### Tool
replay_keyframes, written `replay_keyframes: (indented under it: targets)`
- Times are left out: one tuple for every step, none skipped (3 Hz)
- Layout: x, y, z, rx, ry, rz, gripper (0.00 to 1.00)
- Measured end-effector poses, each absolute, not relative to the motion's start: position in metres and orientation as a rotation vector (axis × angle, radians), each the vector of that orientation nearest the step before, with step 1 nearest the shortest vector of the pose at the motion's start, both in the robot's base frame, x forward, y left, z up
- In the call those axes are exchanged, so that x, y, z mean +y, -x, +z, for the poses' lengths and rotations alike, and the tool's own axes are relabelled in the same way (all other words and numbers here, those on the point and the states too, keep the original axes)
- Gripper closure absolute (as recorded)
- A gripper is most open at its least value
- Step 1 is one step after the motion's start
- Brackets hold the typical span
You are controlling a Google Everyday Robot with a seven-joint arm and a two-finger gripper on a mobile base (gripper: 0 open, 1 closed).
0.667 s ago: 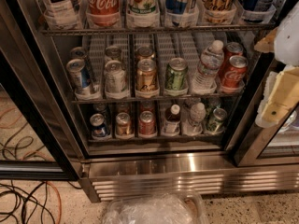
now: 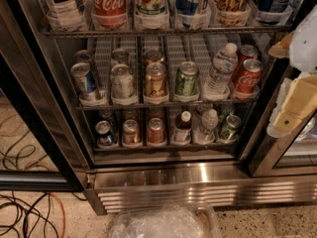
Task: Pick coke can from top shelf of fridge
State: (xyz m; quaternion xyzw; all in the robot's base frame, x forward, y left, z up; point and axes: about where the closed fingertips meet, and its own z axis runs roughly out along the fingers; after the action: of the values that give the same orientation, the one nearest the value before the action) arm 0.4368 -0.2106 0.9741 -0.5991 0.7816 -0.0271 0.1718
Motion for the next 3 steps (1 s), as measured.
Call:
replay_keyframes:
  targets:
    - [-0.195, -0.426, 0.964, 2.215, 1.543, 0.028, 0.0]
    - [-0.175, -0.409, 0.943, 2.172, 1.366, 0.161, 0.0]
    - [-0.141, -0.412, 0.928, 2.069, 1.263, 0.259, 0.0]
